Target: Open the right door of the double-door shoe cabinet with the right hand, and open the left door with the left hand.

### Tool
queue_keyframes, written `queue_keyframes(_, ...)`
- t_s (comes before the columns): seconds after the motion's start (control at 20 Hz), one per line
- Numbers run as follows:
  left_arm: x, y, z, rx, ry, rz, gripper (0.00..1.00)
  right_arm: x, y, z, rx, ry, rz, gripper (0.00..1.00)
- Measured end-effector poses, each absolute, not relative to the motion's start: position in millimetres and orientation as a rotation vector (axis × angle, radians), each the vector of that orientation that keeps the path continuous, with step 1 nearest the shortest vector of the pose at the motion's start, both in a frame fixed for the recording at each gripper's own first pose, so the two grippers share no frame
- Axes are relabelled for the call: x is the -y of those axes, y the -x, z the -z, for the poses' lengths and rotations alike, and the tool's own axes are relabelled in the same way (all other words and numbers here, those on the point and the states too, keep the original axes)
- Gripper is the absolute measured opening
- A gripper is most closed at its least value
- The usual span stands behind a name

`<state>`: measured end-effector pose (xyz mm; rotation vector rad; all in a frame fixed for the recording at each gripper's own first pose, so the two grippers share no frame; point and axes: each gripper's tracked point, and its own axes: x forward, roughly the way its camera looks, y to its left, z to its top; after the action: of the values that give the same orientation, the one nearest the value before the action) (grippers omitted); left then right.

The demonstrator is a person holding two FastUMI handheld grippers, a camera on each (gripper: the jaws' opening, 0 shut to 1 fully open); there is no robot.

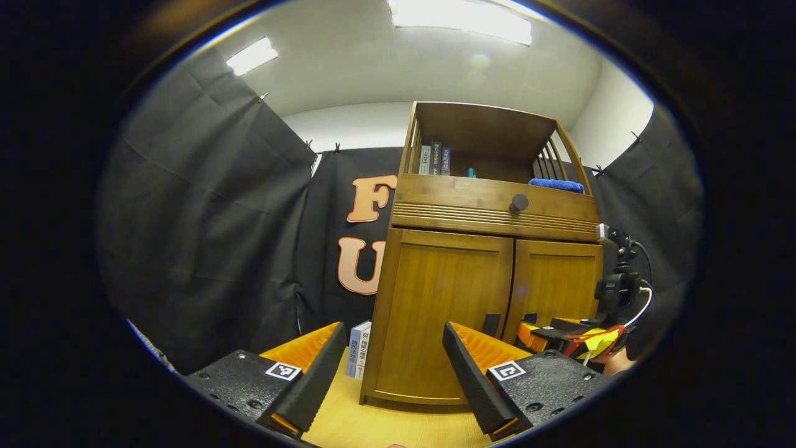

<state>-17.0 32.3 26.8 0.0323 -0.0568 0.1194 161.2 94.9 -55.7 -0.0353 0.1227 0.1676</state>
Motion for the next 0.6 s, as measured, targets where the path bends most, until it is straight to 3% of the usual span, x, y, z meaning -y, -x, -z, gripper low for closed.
queue_keyframes(0.05, -34, 18, -28, 0.06, -0.035, -0.122, 0.91, -94, -166, 62, -0.136, 0.036, -0.156, 0.98)
queue_keyframes(0.1, -35, 17, -29, 0.063, -0.04, -0.122, 0.91, -93, -172, 67, -0.147, 0.039, -0.148, 0.92)
queue_keyframes(0.2, -36, 15, -28, 0.063, -0.044, -0.122, 0.91, -91, -181, 73, -0.158, 0.05, -0.13, 0.98)
queue_keyframes(0.55, -38, 11, -22, 0.053, -0.041, -0.117, 0.91, -72, -194, 95, -0.248, 0.061, -0.043, 0.98)
queue_keyframes(0.6, -39, 10, -23, 0.054, -0.045, -0.118, 0.91, -74, -198, 93, -0.222, 0.045, -0.042, 0.94)
